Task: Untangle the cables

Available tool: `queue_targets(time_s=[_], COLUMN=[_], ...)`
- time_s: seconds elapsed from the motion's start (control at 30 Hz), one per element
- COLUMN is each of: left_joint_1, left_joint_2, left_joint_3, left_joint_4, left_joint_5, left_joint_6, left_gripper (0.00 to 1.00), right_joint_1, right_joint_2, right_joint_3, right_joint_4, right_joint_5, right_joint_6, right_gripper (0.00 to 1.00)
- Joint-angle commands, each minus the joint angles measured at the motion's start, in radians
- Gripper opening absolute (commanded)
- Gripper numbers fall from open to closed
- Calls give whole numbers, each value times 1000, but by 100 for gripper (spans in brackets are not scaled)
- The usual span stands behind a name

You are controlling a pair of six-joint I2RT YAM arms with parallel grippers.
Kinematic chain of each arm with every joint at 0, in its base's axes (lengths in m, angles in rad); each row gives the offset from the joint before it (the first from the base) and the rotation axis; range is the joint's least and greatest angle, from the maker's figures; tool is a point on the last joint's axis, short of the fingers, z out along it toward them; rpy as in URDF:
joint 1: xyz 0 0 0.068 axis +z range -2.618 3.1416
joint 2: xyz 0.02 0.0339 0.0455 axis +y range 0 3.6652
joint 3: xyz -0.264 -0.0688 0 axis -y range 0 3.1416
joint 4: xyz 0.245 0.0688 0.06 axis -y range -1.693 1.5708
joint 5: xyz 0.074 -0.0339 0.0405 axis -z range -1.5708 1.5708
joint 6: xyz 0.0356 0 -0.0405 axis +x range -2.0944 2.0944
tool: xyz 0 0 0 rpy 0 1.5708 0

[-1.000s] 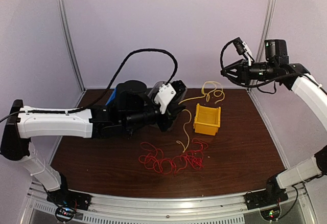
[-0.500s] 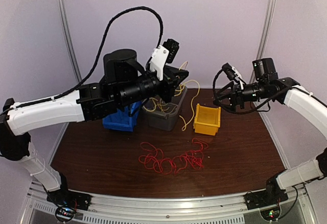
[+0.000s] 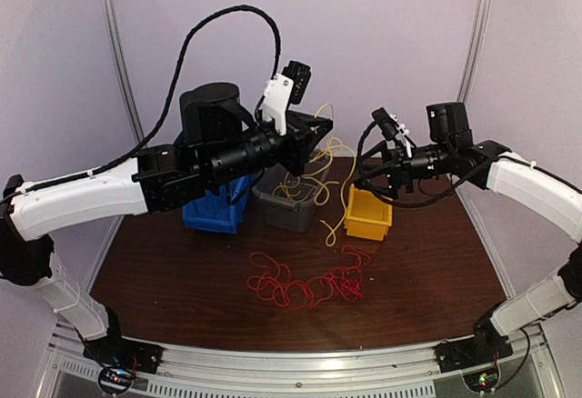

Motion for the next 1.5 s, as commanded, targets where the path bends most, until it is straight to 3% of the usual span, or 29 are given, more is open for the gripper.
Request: queue_targets(time_s=[0.0,0.17,0.27,0.33,0.43,0.57,0.73,0.87,1.13,1.37,1.47], left_joint_1=[7,7,7,6,8,7,6,7,8,79,152], left_joint_2=[-36,-75,-116,-138,-148,-156,-181,-210,-230,-163,-111], left_joint_3=[7,-23,-72,-106,-139,-148,-151,-170,-214,-134,-58], left_joint_4=[71,102,156,195,233,259,264,271,321,302,244], left_joint_5=[1,-27,-60,-92,-119,-121,-140,-171,-304,-298,-243], left_joint_6=[-30,-45,-54,-56,-61,-62,-60,-37,48,91,49], left_gripper=[0,0,0,0,0,0,0,0,0,0,0], right_joint_1=[36,90,116,140,180,191,191,191,186,141,114], right_joint_2=[54,111,108,89,98,208,321,309,250,281,284], right_joint_3=[14,14,-31,-67,-68,-4,71,38,-63,-65,-87], right_joint_4=[146,176,226,275,293,291,308,308,166,13,-19], right_joint_5=[10,-51,-96,-76,1,-6,-74,-58,110,196,209], right_joint_6=[81,111,135,160,182,208,304,290,123,5,-30], right_gripper=[78,76,83,89,87,69,13,0,0,23,18])
